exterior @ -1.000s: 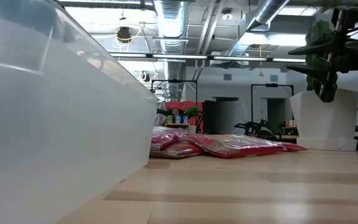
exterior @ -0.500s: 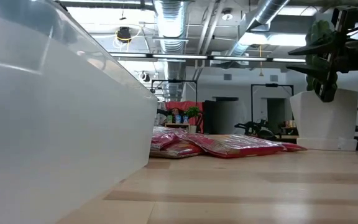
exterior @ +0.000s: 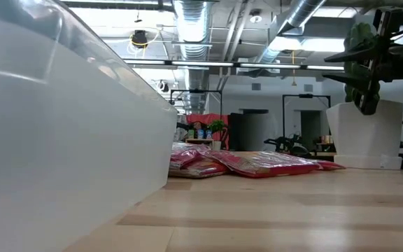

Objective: Sort popcorn bags into baskets
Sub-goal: Put the popcorn bag into the transparent bin

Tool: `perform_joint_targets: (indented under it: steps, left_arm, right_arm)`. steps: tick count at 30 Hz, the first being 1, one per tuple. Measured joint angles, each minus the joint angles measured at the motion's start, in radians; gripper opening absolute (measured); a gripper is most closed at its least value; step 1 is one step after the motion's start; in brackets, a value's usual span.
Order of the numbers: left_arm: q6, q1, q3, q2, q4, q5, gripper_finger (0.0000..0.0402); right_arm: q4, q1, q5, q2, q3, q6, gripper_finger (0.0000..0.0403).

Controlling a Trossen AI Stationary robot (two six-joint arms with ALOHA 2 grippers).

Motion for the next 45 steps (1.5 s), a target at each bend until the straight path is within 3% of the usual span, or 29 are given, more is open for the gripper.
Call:
perform_joint_targets:
  steps: [3, 11, 13, 19, 27, 40, 45]
  left_arm:
    - [-0.021, 0.0, -0.027, 0.0, 0.014, 0.022, 0.0233]
    - [0.007, 0.0, -0.06, 0.001, 0.08, 0.047, 0.0042]
    - [0.029, 0.0, -0.06, 0.001, 0.09, 0.049, 0.0014]
    - [-0.003, 0.0, -0.053, -0.006, 0.144, 0.044, 0.0003]
    - [-0.01, -0.001, 0.064, -0.012, 0.126, 0.022, 0.0001]
    - [0.022, -0.001, 0.407, -0.015, -0.227, -0.021, 0.0]
    - [-0.104, -0.077, 0.503, -0.015, -0.31, -0.02, 0.0]
  right_arm:
    - [0.0, 0.0, 0.001, 0.0, 0.0, 0.0, 0.0144]
    - [0.001, 0.0, 0.001, 0.0, 0.0, 0.0, 0.0142]
    - [0.0, 0.0, 0.001, 0.0, 0.0, 0.0, 0.0144]
    - [0.0, 0.0, 0.001, 0.0, 0.0, 0.0, 0.0143]
    - [-0.003, 0.0, 0.0, 0.0, 0.0, -0.005, 0.0133]
    - [-0.004, 0.0, 0.0, 0.0, 0.0, -0.011, 0.0139]
    - [-0.004, 0.0, 0.0, 0.0, 0.0, -0.012, 0.0134]
